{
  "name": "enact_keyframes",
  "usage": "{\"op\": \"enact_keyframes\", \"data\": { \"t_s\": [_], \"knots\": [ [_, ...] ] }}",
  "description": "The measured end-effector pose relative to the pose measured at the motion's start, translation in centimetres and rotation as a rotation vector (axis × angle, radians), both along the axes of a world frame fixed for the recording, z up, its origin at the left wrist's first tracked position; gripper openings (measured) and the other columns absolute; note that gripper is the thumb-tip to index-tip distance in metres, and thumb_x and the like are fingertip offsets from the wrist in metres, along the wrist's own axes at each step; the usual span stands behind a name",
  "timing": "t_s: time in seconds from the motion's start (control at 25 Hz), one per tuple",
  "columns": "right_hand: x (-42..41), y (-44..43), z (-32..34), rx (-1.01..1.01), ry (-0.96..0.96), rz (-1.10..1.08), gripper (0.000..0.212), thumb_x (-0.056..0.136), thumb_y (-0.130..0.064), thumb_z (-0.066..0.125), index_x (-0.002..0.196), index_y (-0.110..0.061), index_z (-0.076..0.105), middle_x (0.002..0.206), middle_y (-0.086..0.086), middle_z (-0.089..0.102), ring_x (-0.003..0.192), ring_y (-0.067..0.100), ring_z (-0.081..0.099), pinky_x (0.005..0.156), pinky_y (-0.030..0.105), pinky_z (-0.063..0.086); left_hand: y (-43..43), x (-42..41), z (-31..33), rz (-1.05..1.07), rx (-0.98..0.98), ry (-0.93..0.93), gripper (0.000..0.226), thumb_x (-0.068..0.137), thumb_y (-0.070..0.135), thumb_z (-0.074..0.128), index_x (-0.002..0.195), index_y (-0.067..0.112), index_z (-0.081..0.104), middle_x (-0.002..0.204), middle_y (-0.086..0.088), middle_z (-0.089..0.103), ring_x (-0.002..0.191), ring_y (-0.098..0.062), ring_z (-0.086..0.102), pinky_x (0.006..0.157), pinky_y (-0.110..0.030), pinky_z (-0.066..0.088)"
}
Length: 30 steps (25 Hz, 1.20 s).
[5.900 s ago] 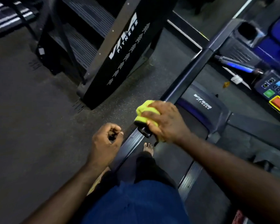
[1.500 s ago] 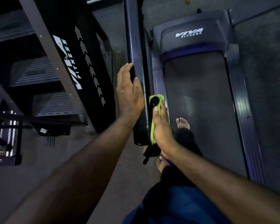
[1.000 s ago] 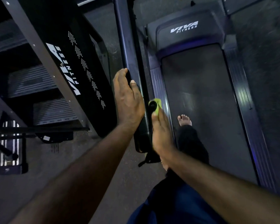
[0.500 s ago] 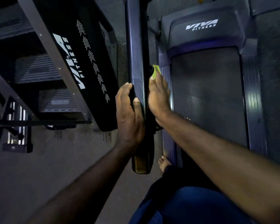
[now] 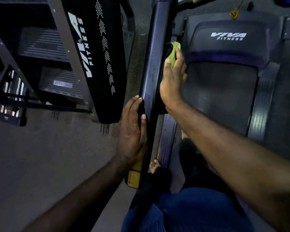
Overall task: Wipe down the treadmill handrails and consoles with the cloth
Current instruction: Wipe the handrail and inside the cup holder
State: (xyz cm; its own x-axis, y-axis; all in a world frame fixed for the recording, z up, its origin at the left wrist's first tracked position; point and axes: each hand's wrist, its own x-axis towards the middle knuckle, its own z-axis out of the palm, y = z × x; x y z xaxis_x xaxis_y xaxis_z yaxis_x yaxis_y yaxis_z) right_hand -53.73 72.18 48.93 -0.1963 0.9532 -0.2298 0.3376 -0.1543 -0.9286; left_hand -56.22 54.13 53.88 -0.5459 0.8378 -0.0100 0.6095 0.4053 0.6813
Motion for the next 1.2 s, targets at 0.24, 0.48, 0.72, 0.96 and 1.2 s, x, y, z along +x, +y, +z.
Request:
{"op": "enact_keyframes", "data": {
  "t_s": [0.24, 0.48, 0.72, 0.96, 1.2],
  "knots": [
    [2.7, -5.8, 1.3, 0.025, 0.044, 0.065, 0.055, 0.106, -0.048, 0.036, 0.155, -0.022, 0.04, 0.159, 0.007, 0.039, 0.147, 0.021, 0.035, 0.124, 0.045, 0.02, 0.0, -0.1, -0.1, -0.002, -0.004, -0.004, 0.047, 0.108, 0.01, 0.046, 0.154, -0.001, 0.042, 0.16, -0.013, 0.039, 0.151, -0.021, 0.037, 0.125, -0.043, 0.033],
    [-1.8, 4.7, 0.5, -0.004, -0.043, 0.007, 0.068, 0.1, -0.053, 0.032, 0.154, -0.014, 0.045, 0.155, 0.01, 0.047, 0.143, 0.023, 0.042, 0.118, 0.031, 0.026, 0.2, 0.3, 0.4, 0.038, -0.042, 0.041, 0.047, 0.108, 0.012, 0.048, 0.154, 0.004, 0.045, 0.16, -0.008, 0.041, 0.15, -0.021, 0.04, 0.123, -0.038, 0.033],
    [-0.6, 1.5, 0.7, 0.09, 0.052, 0.078, 0.076, 0.095, -0.056, 0.031, 0.153, -0.008, 0.044, 0.156, 0.014, 0.044, 0.143, 0.024, 0.038, 0.121, 0.041, 0.024, 0.2, 0.3, 0.2, 0.038, -0.049, 0.008, 0.047, 0.108, 0.014, 0.048, 0.154, 0.007, 0.045, 0.161, -0.005, 0.04, 0.15, -0.019, 0.039, 0.12, -0.043, 0.036],
    [1.4, -1.4, 1.6, 0.061, 0.102, 0.183, 0.06, 0.105, -0.045, 0.034, 0.162, -0.023, 0.033, 0.172, -0.002, 0.026, 0.158, 0.01, 0.019, 0.13, 0.041, 0.015, 0.0, 0.3, -0.1, 0.075, -0.052, -0.021, 0.046, 0.11, 0.022, 0.046, 0.155, 0.015, 0.043, 0.162, 0.004, 0.038, 0.15, -0.01, 0.037, 0.118, -0.041, 0.034],
    [-1.3, 4.4, 0.5, 0.127, 0.08, 0.135, 0.075, 0.098, -0.056, 0.034, 0.161, -0.016, 0.033, 0.17, -0.002, 0.026, 0.15, 0.002, 0.023, 0.127, 0.027, 0.016, -0.2, 0.0, -0.6, 0.065, -0.028, -0.002, 0.046, 0.111, 0.024, 0.044, 0.156, 0.016, 0.043, 0.163, 0.005, 0.037, 0.149, -0.009, 0.037, 0.12, -0.045, 0.036]
  ]
}}
